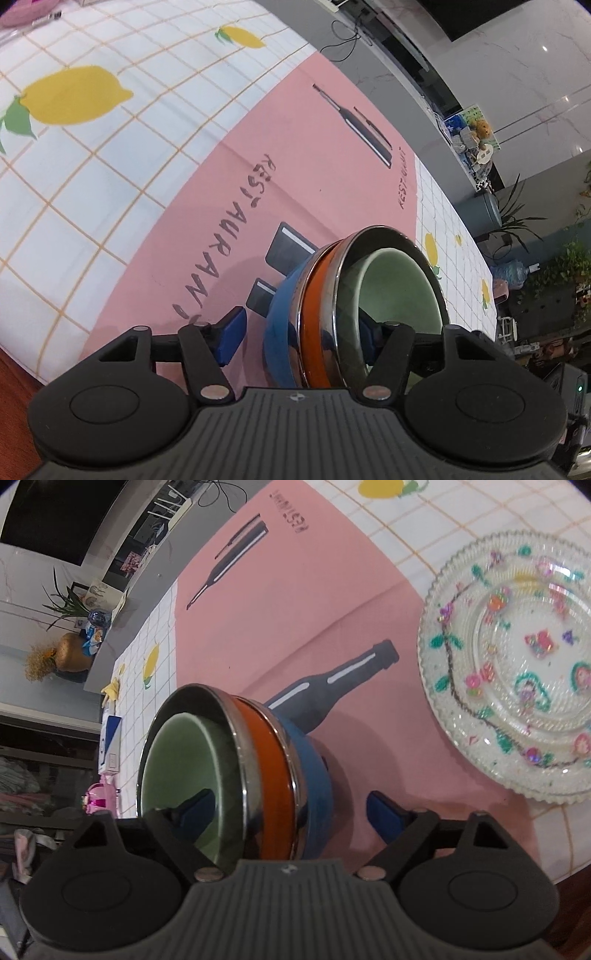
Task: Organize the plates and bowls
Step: 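Lift the nested bowls with both grippers and carry them over the glass plate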
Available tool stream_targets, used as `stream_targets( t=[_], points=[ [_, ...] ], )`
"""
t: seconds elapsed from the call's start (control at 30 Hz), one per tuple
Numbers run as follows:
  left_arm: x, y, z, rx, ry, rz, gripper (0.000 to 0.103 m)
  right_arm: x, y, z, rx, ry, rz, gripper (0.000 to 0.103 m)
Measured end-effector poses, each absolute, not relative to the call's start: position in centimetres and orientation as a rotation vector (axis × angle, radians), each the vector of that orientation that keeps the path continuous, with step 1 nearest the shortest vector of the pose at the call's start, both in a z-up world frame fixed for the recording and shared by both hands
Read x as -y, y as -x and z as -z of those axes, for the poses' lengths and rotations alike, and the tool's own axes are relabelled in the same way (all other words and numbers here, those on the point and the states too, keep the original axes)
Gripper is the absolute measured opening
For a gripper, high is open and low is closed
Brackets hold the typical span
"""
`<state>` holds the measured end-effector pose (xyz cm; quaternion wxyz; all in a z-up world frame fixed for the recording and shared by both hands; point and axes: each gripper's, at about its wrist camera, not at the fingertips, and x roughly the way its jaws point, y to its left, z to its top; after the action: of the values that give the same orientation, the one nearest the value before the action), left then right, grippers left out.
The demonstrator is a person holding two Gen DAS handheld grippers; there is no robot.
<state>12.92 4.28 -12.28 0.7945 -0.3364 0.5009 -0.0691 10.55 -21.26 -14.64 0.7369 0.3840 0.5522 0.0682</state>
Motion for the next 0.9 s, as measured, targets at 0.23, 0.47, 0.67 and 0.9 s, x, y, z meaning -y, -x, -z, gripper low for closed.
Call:
stream_targets(
  t=[0.23, 0.47, 0.67, 0.9],
  points=[
    [-3.5, -13.0, 12.2, -1.088, 0.721, 0.160, 0.057, 22.1, -10.0, 15.2, -1.222, -0.897, -0.168, 0.069],
    [-2.6, -12.7, 11.4, -1.064, 0.634, 0.124, 0.050, 22.6, -9.4, 15.4, -1.228, -0.970, -0.186, 0.059],
    [-2.6, -12.4, 11.4, -1.052, 0.624, 0.125, 0.048, 22.3, -9.4, 15.1, -1.220, -0.956, -0.185, 0.057],
    [-2.7, -11.7, 10.6, -1.030, 0.626, 0.128, 0.048, 22.3, -9.0, 14.8, -1.214, -0.968, -0.187, 0.057]
  ],
)
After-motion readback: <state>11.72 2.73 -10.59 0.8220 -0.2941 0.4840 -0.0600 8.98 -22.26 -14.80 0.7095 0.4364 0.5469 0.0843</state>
